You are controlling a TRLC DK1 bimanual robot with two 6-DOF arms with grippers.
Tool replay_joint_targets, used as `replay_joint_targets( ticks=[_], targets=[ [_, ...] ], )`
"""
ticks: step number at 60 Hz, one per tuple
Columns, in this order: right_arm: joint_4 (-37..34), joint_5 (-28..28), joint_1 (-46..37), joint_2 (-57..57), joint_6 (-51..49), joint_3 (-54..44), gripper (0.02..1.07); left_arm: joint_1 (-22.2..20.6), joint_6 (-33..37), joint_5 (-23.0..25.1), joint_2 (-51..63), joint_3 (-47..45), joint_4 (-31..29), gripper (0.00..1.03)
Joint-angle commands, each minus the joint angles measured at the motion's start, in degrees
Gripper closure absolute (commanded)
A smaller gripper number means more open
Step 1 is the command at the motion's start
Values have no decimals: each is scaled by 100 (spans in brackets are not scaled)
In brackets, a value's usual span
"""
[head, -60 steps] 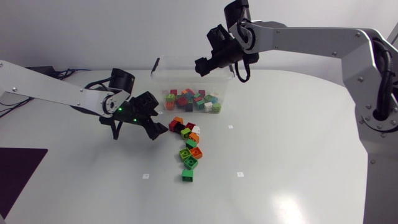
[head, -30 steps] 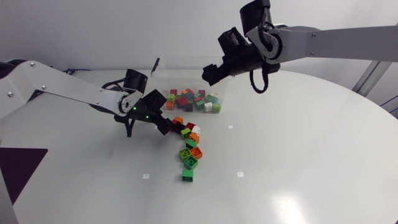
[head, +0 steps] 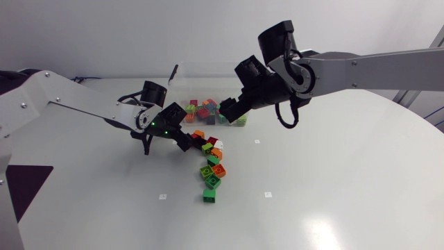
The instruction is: Place the duplo bricks in the container
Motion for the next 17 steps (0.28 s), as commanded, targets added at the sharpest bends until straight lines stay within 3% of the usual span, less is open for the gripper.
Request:
replay_joint_targets(
  ticks=[1,11,17],
  targets=[
    [39,37,117,-148,133,-212,9,-87,-61,34,176,86,48,10],
    [12,90,319,1,54,-353,9,-95,18,271,220,77,48,20],
    [-146,142,398,177,37,-318,9,-87,45,359,211,25,48,34]
  ],
)
